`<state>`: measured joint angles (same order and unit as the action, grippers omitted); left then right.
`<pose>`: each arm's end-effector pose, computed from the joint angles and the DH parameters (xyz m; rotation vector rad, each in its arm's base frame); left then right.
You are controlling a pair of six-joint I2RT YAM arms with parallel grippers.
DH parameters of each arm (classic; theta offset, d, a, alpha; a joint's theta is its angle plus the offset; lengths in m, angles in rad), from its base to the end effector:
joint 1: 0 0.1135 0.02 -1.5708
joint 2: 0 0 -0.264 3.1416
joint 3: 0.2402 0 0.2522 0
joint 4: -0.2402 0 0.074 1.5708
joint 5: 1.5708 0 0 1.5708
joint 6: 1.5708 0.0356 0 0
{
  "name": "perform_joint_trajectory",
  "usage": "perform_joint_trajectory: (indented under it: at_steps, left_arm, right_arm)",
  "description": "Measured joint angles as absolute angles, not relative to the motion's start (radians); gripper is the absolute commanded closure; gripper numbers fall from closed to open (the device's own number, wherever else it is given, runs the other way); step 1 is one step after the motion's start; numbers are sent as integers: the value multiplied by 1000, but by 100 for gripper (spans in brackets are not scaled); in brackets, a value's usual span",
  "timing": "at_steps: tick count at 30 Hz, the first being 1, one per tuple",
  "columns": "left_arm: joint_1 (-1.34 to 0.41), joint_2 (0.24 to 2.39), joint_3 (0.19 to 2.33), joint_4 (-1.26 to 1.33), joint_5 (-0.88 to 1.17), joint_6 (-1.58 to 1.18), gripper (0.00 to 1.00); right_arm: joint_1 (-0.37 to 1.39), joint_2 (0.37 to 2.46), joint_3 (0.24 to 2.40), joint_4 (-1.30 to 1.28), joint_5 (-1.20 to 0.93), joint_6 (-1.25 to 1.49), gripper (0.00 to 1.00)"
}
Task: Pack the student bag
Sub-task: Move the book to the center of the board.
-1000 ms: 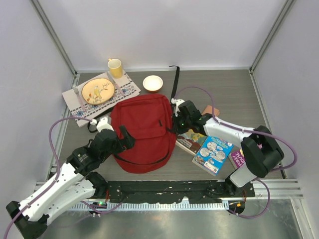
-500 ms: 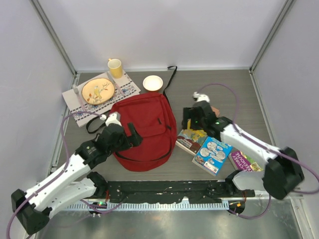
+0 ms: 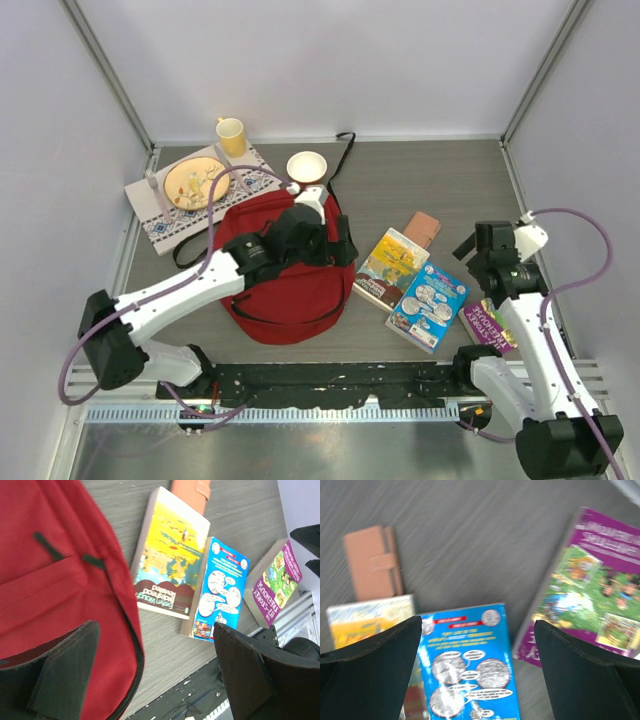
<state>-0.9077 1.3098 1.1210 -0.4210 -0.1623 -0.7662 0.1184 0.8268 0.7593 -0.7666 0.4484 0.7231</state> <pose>0.1850 -0.2275 0.3190 0.0647 2.2775 -0.7572 0.1616 0.0037 0.2725 0.8764 2.1312 -0.1159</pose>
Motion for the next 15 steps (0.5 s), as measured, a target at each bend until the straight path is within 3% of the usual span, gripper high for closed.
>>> perform_joint_trajectory:
  at_steps: [7,15]
  left_arm:
    - [-925,1460,1207,-390,-68,-727,0]
    - [-925,1473,1231,-387,10,-695,0]
  right_arm:
    - [-280,884,795,-913,471,815,0]
    - [-482,1016,751,-954,509,889,1]
